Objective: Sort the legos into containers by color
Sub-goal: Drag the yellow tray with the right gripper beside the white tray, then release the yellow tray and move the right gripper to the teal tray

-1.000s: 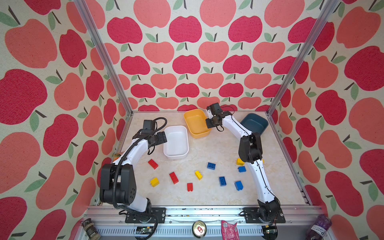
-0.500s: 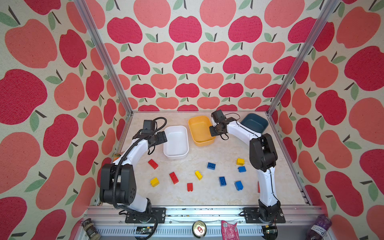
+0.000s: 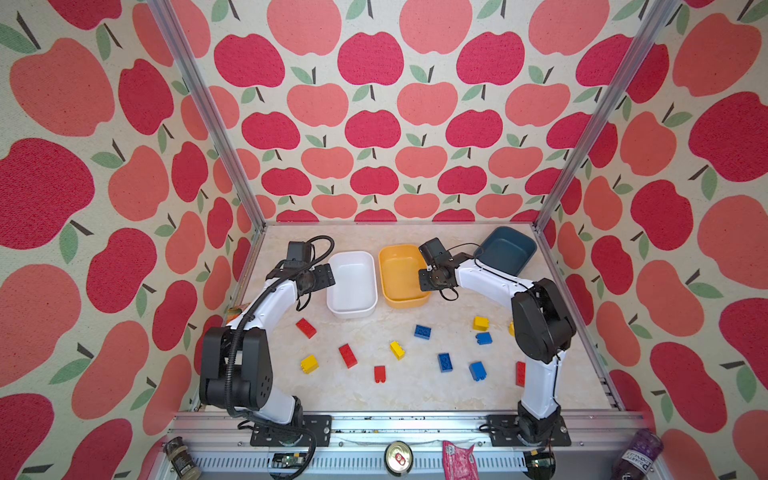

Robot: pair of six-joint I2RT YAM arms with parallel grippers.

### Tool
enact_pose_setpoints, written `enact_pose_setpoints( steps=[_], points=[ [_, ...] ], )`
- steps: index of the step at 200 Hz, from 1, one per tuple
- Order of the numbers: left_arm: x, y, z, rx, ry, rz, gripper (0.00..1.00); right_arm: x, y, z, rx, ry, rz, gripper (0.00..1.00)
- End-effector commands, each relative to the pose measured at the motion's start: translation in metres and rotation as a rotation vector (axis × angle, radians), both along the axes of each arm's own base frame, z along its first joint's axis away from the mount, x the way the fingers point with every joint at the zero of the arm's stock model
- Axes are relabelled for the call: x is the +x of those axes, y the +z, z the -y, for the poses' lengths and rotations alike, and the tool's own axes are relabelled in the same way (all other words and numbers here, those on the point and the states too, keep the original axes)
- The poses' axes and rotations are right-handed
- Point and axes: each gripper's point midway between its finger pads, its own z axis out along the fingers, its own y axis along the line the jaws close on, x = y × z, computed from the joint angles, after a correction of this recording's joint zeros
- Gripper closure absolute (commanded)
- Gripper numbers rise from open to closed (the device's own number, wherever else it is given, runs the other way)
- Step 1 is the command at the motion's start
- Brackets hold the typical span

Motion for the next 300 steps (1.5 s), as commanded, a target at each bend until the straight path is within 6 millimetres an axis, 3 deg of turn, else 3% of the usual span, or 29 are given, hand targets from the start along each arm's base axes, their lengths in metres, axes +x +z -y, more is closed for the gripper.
enact_pose_setpoints(
  steps=[1, 161, 170, 192, 209, 252, 274, 300],
  points=[
    [-0.002, 0.008, 0.002, -0.008, -0.002, 0.025, 0.15, -0.017, -0.001, 0.006, -0.014, -0.028, -0.027, 1.00],
    [-0.003, 0.007, 0.005, -0.010, -0.007, 0.031, 0.14, -0.028, -0.002, -0.012, 0.002, 0.033, -0.032, 1.00],
    [-0.003, 0.008, 0.005, -0.010, -0.007, 0.035, 0.14, -0.027, 0.001, -0.011, 0.004, 0.032, -0.024, 0.90],
    [-0.003, 0.010, 0.005, -0.009, -0.006, 0.039, 0.14, -0.025, 0.015, -0.011, 0.022, 0.033, 0.002, 0.53],
    [-0.003, 0.010, 0.004, -0.010, -0.005, 0.042, 0.14, -0.021, 0.032, -0.006, 0.036, 0.019, 0.029, 0.37],
    [-0.002, 0.013, 0.004, -0.012, -0.005, 0.052, 0.12, -0.011, 0.068, 0.033, 0.075, -0.078, 0.058, 0.22],
    [-0.003, 0.016, 0.005, -0.013, -0.005, 0.058, 0.11, -0.003, 0.075, 0.074, 0.082, -0.174, 0.054, 0.19],
    [-0.005, 0.017, 0.004, -0.013, -0.003, 0.063, 0.10, 0.010, 0.075, 0.138, 0.077, -0.322, 0.051, 0.19]
  ],
)
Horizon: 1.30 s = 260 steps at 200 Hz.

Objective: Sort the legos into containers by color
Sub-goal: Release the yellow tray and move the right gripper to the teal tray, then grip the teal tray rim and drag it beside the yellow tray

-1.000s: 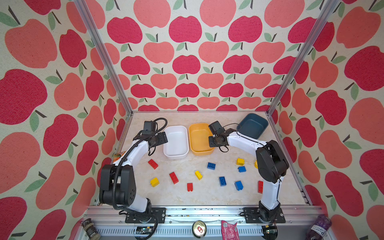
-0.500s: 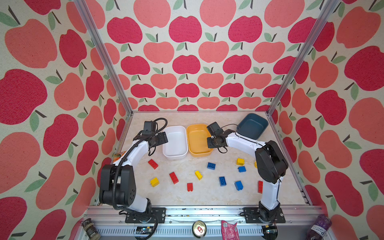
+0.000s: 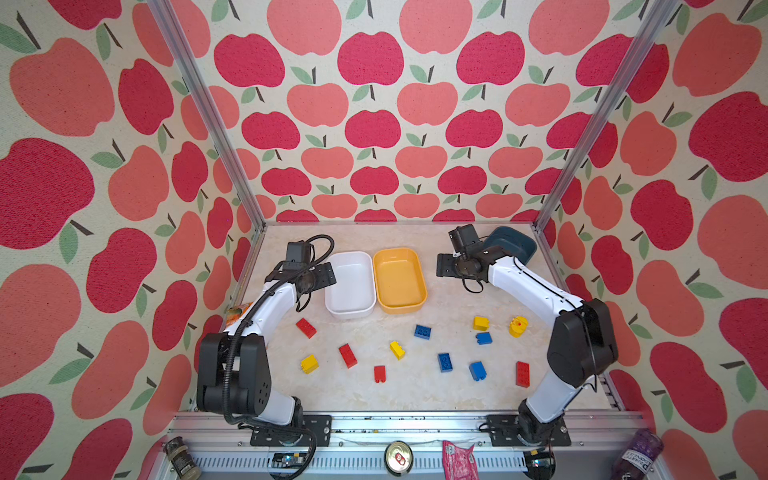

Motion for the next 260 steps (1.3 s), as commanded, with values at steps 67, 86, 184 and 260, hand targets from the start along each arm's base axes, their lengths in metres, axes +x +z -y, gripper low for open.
enact_pose_setpoints(
  steps=[67, 86, 184, 260],
  points=[
    [-0.008, 0.007, 0.002, -0.029, -0.004, 0.025, 0.09, 0.021, -0.029, 0.168, -0.028, -0.420, -0.104, 0.24],
    [-0.007, 0.008, 0.003, -0.034, -0.008, 0.027, 0.09, 0.028, -0.035, 0.187, -0.044, -0.482, -0.104, 0.24],
    [-0.009, 0.011, -0.003, -0.028, 0.002, 0.026, 0.08, 0.050, -0.080, 0.224, -0.003, -0.619, -0.135, 0.40],
    [-0.009, 0.012, -0.004, -0.029, 0.005, 0.025, 0.08, 0.053, -0.087, 0.221, 0.016, -0.602, -0.154, 0.83]
  ],
)
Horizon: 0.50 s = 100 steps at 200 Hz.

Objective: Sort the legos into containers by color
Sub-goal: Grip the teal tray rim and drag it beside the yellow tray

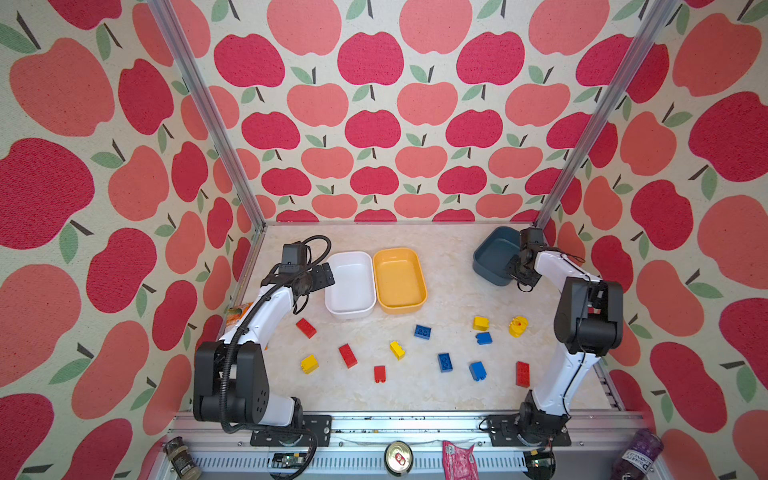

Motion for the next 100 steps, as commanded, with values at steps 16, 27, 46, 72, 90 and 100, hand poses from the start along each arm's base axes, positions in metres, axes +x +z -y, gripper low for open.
enact_pose_setpoints(
  steps=[16, 27, 46, 72, 90, 100],
  points=[
    [-0.002, 0.007, -0.001, -0.007, 0.005, 0.009, 0.08, -0.005, 0.004, -0.004, 0.021, 0.011, 0.000, 0.89],
    [-0.003, 0.006, -0.001, -0.008, 0.004, 0.009, 0.08, -0.010, 0.006, -0.010, 0.025, 0.033, 0.000, 0.93],
    [-0.004, 0.005, -0.001, -0.012, 0.006, 0.010, 0.08, -0.020, 0.005, -0.022, 0.034, 0.093, -0.014, 0.97],
    [-0.005, 0.005, 0.000, -0.018, 0.006, 0.012, 0.08, -0.034, 0.000, -0.050, 0.057, 0.213, -0.039, 0.99],
    [-0.005, 0.006, 0.000, -0.017, 0.006, 0.016, 0.08, -0.042, 0.001, -0.069, 0.041, 0.309, -0.059, 0.99],
    [-0.006, 0.006, 0.001, -0.019, 0.005, 0.017, 0.08, -0.046, 0.001, -0.078, 0.038, 0.356, -0.066, 0.99]
  ],
)
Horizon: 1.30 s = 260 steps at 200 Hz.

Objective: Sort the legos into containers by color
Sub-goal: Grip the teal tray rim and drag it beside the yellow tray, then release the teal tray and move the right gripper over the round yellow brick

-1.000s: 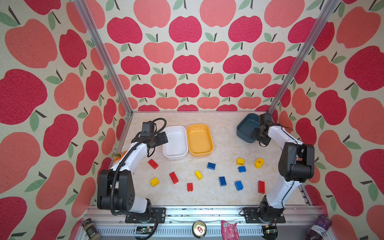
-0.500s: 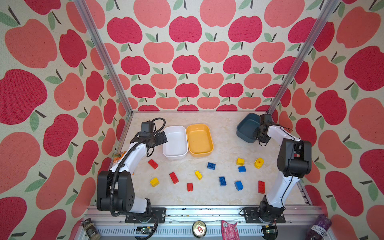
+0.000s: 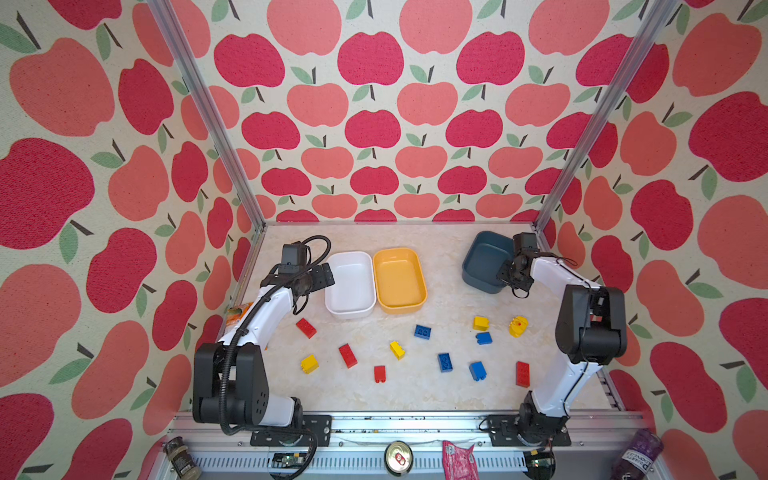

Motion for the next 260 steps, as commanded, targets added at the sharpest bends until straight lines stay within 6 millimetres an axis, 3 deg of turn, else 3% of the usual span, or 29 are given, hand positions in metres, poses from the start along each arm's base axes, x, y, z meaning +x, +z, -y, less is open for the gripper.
enact_pose_setpoints(
  steps=[1, 48, 102, 188, 205, 234, 260],
  points=[
    [-0.004, 0.005, 0.001, -0.017, 0.005, 0.014, 0.08, -0.020, 0.002, -0.029, 0.005, 0.165, -0.043, 0.99],
    [-0.006, 0.007, 0.003, -0.021, -0.001, 0.015, 0.07, -0.032, 0.003, -0.065, -0.015, 0.406, -0.085, 1.00],
    [-0.010, 0.007, 0.004, -0.024, -0.006, 0.018, 0.07, -0.047, 0.004, -0.091, -0.007, 0.613, -0.110, 1.00],
    [-0.011, 0.010, 0.005, -0.024, -0.015, 0.026, 0.06, -0.057, 0.002, -0.102, -0.029, 0.677, -0.117, 1.00],
    [-0.012, 0.010, 0.005, -0.023, -0.018, 0.026, 0.06, -0.058, 0.004, -0.101, -0.030, 0.668, -0.116, 0.89],
    [-0.012, 0.013, 0.005, -0.025, -0.020, 0.032, 0.06, -0.056, 0.015, -0.101, -0.024, 0.641, -0.077, 0.55],
    [-0.014, 0.013, 0.006, -0.027, -0.019, 0.033, 0.06, -0.053, 0.035, -0.101, 0.007, 0.605, -0.029, 0.39]
  ],
)
